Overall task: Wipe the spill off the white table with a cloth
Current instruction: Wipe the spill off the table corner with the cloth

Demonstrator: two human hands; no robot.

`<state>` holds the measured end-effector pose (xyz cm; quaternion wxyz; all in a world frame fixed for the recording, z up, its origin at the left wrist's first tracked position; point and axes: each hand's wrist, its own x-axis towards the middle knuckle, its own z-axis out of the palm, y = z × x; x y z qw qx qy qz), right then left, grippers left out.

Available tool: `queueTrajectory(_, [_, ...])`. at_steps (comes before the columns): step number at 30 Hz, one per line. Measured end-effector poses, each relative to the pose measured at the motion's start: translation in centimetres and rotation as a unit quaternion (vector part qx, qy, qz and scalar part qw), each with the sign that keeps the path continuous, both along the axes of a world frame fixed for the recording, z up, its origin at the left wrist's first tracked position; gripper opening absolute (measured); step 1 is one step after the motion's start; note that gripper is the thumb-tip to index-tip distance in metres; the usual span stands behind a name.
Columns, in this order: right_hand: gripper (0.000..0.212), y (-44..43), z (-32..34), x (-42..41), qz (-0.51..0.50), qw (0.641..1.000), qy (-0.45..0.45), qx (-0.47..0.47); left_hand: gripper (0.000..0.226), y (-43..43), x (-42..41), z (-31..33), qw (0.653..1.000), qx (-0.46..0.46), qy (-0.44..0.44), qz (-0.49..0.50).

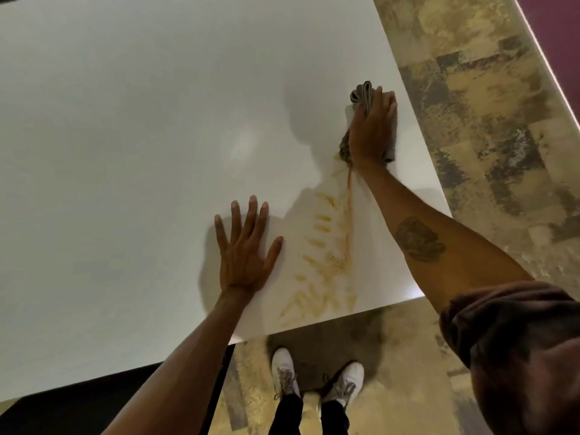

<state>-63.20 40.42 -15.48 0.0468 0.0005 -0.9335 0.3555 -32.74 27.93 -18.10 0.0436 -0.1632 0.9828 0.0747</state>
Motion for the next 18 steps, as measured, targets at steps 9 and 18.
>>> queueTrajectory(9, [0.025,2.3,1.0,0.4,0.249,0.968,-0.001,-0.012,0.073,0.0,0.2,-0.2,1.0,-0.005,0.011,-0.003])
queueTrajectory(18, [0.052,5.4,0.8,7.2,0.409,0.908,-0.086,0.015,0.067,0.5,0.4,0.1,0.999,-0.004,0.047,-0.007])
